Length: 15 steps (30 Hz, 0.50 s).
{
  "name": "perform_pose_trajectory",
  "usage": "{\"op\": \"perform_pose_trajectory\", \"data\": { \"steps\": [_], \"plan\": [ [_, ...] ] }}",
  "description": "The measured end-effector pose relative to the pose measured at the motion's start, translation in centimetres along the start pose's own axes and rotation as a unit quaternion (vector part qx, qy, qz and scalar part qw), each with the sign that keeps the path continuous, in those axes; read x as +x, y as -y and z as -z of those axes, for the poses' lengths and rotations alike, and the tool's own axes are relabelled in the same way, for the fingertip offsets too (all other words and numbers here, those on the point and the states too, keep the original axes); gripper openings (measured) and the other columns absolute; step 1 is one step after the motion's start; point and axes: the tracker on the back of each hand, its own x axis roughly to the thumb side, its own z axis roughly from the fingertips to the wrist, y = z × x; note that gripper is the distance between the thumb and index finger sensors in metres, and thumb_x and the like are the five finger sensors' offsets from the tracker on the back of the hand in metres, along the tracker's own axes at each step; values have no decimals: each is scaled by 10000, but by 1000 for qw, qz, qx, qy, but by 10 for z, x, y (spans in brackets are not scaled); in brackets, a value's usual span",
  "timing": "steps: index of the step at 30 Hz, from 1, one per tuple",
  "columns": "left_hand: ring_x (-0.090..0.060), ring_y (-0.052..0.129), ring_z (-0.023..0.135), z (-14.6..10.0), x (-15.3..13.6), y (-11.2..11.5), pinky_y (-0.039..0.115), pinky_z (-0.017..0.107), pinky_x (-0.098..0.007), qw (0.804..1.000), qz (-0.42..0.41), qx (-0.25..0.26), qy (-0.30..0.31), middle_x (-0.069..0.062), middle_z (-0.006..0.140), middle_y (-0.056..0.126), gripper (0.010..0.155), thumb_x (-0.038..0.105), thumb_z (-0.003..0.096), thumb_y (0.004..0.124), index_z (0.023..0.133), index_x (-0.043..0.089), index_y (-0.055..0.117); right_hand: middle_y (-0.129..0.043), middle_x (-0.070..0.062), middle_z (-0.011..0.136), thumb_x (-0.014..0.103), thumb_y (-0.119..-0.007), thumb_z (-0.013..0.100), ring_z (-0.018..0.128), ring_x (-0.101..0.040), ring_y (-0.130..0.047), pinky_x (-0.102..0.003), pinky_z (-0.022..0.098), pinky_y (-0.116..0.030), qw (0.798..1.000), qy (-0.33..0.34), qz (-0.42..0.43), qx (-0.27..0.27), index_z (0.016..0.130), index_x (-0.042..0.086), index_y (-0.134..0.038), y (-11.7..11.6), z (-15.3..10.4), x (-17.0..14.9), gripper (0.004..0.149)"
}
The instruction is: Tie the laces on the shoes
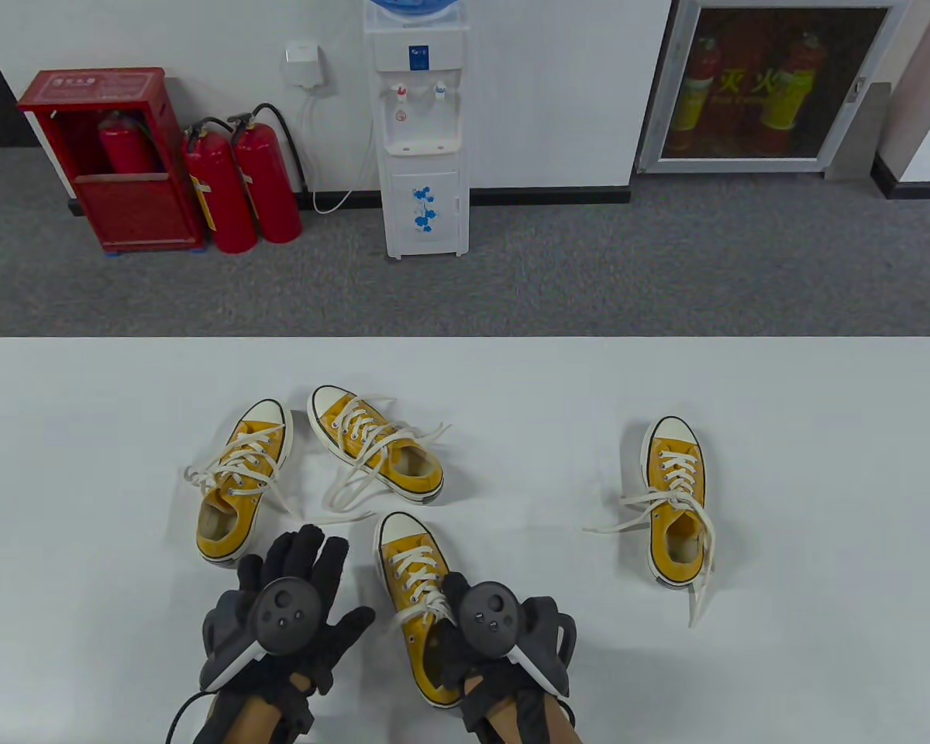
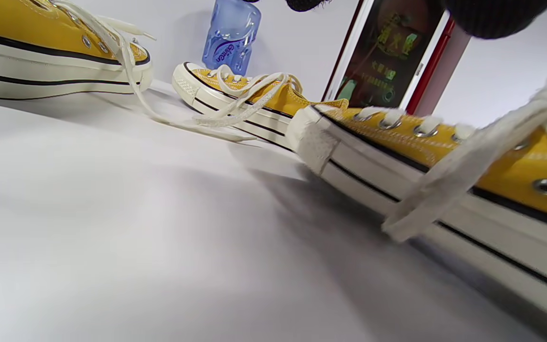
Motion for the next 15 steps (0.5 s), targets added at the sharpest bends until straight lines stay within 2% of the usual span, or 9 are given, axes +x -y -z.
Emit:
{"op": "perform_pose_trajectory", "data": {
  "steps": [4, 9, 15],
  "plan": [
    [-485, 193, 1162, 0, 1, 0, 124, 712, -793, 1000, 0, -3, 2, -105, 1251, 155, 912, 720, 443, 637, 1161, 288, 279, -939, -47, 664, 308, -814, 442, 206, -126, -1029, -401, 316, -884, 999, -6, 3, -43, 939, 120, -765, 26, 4, -8, 533],
    [-483, 195, 1163, 0, 0, -2, 124, 713, -792, 1000, -4, 5, 3, -104, 1251, 154, 909, 719, 443, 635, 1160, 289, 282, -919, -61, 690, 292, -809, 457, 235, -154, -1017, -424, 349, -861, 996, -46, 35, -73, 955, 120, -744, 60, 19, -30, 531],
    [-483, 196, 1163, 1, 1, -1, 125, 714, -792, 1000, -1, 2, 3, -103, 1252, 156, 907, 718, 443, 636, 1161, 290, 282, -893, -77, 726, 277, -798, 472, 275, -181, -1004, -446, 384, -838, 988, -108, 31, -109, 975, 121, -715, 86, 42, -82, 533]
  ]
}}
